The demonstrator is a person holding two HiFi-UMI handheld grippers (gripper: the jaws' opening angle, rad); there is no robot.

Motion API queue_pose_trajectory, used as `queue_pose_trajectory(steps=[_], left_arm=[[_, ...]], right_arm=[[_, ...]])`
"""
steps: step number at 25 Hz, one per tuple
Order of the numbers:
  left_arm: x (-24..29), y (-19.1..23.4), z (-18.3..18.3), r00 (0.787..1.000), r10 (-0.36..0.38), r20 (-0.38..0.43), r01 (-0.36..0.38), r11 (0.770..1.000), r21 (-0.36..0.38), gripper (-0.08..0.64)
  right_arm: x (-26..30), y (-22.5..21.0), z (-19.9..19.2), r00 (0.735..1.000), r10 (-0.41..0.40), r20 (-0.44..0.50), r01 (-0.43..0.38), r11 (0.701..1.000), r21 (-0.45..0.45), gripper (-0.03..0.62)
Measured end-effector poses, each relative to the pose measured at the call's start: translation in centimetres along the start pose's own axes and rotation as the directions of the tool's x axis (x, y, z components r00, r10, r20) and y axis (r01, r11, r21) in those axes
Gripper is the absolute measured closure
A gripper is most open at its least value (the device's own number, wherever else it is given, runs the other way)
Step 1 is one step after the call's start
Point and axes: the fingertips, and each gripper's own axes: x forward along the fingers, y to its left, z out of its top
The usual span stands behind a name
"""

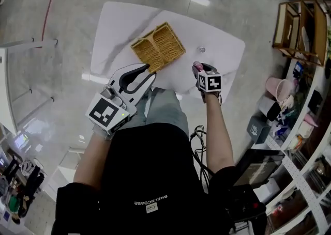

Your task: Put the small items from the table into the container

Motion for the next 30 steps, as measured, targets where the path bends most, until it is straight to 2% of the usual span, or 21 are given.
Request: queue_pose_trajectory(steps=[5,9,12,14,16,19,21,24,27,30], left_arm=[[-2.3,0.7,1.9,0.995,-0.005,0.103,0.003,1.0,0.019,0.48],[-4.8,1.4,2.0,0.994,-0.01,0.113,0.005,0.999,0.039,0.48],[-6.1,2.2,1.5,0.993,-0.011,0.115,0.006,0.999,0.047,0.48],[-7.0,2.6,1.0,0.993,-0.004,0.12,-0.001,0.999,0.042,0.48],[-7.8,2.9,0.5,0.992,0.008,0.126,-0.011,0.999,0.03,0.48],[-8.8,3.3,-0.4,0.991,0.031,0.13,-0.032,0.999,0.007,0.48],[-9.6,3.7,-0.9,0.99,0.047,0.134,-0.047,0.999,-0.006,0.48],[-11.2,4.3,-1.6,0.986,0.075,0.147,-0.073,0.997,-0.024,0.48],[-12.6,4.8,-2.3,0.981,0.104,0.162,-0.098,0.994,-0.044,0.48],[-14.1,5.6,-2.9,0.976,0.134,0.174,-0.125,0.99,-0.062,0.48]], right_arm=[[-5.6,3.7,6.1,0.998,0.034,0.044,-0.028,0.991,-0.132,0.413],[-9.2,8.6,10.2,0.994,0.077,0.076,-0.057,0.968,-0.243,0.413],[-10.6,12.4,13.2,0.988,0.124,0.09,-0.088,0.939,-0.333,0.413],[-11.2,15.2,14.9,0.984,0.157,0.083,-0.111,0.908,-0.404,0.413],[-11.5,17.7,16.2,0.981,0.183,0.059,-0.132,0.864,-0.485,0.413],[-11.0,20.6,17.7,0.983,0.184,-0.011,-0.151,0.768,-0.623,0.413],[-10.4,22.6,18.5,0.982,0.186,-0.045,-0.168,0.723,-0.67,0.413],[-9.3,26.1,19.0,0.976,0.213,-0.044,-0.188,0.722,-0.666,0.413],[-7.2,28.1,18.2,0.983,0.179,-0.041,-0.162,0.734,-0.659,0.413],[-5.1,29.3,17.2,0.988,0.151,-0.033,-0.14,0.787,-0.601,0.413]])
